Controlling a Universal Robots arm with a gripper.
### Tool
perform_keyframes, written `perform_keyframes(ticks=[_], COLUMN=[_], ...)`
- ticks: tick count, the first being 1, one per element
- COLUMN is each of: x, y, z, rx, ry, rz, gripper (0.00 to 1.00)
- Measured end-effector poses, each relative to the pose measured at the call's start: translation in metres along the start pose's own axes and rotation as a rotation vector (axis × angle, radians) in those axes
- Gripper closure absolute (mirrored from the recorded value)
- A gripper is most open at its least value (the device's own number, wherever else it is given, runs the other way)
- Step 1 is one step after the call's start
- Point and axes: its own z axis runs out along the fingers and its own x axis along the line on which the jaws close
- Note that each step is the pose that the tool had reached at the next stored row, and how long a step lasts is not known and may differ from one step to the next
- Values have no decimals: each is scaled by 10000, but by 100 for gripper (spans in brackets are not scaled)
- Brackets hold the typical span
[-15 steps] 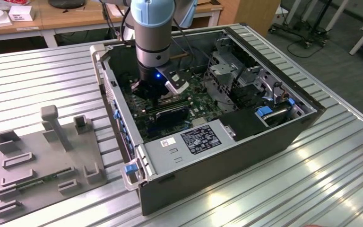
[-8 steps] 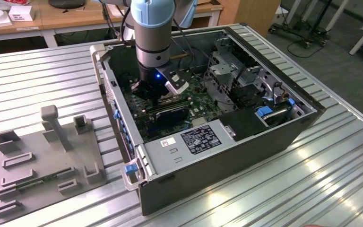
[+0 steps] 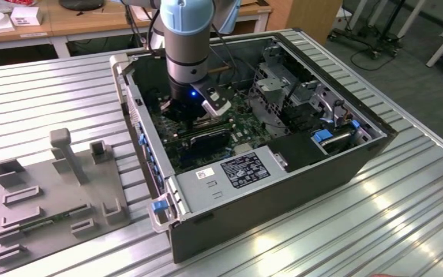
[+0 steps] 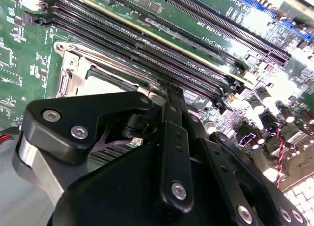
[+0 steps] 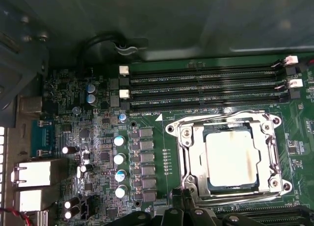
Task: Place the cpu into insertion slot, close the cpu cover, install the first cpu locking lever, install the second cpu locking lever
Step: 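Install the second cpu locking lever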
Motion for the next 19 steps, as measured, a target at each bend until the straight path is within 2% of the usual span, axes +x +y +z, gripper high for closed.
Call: perform_keyframes(ticks=[5,13,14,19], x=[-1,-4,-5,-2], y=[-6,1,0,2], z=[-7,-53,-55,-54], rx=[-55,-91,-160,-376], ry=[6,7,14,30], rz=[4,6,9,28], gripper=[90,90,90,90])
